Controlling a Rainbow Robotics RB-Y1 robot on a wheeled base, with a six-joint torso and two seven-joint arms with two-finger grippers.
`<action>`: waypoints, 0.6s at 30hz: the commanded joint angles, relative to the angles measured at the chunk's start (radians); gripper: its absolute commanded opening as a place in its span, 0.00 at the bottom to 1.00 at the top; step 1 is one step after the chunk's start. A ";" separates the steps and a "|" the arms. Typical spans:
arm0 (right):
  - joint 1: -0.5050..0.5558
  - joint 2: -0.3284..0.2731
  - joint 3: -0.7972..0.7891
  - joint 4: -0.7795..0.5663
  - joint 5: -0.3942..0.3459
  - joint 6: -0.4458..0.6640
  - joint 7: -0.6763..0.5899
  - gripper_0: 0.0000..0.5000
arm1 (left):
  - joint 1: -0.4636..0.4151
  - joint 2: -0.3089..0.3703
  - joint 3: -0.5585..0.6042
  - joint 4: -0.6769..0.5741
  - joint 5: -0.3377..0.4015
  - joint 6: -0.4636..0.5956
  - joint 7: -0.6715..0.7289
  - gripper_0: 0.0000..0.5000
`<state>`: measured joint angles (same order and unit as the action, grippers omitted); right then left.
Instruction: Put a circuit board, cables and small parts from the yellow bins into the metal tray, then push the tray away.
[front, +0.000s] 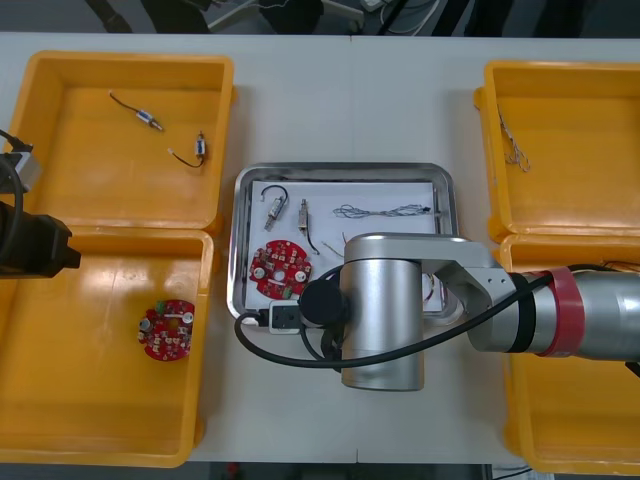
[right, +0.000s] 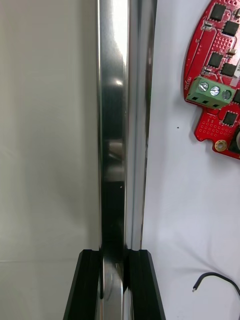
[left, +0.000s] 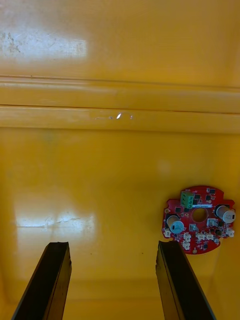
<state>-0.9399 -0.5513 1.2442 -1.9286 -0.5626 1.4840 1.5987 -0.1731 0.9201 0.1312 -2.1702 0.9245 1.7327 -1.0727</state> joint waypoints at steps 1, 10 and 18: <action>-0.046 -0.010 -0.032 0.049 -0.054 -0.024 0.061 0.00 | 0.012 0.045 0.033 -0.031 -0.010 -0.010 -0.065 1.00; -0.100 -0.012 -0.060 0.141 -0.131 -0.067 0.107 0.00 | 0.012 0.045 0.033 -0.031 -0.010 -0.010 -0.065 1.00; -0.148 -0.010 -0.075 0.237 -0.180 -0.119 0.147 0.00 | 0.012 0.045 0.033 -0.031 -0.010 -0.010 -0.065 1.00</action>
<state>-1.0536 -0.5512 1.1855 -1.7453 -0.7295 1.3861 1.7100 -0.1731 0.9201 0.1312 -2.1703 0.9242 1.7327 -1.0727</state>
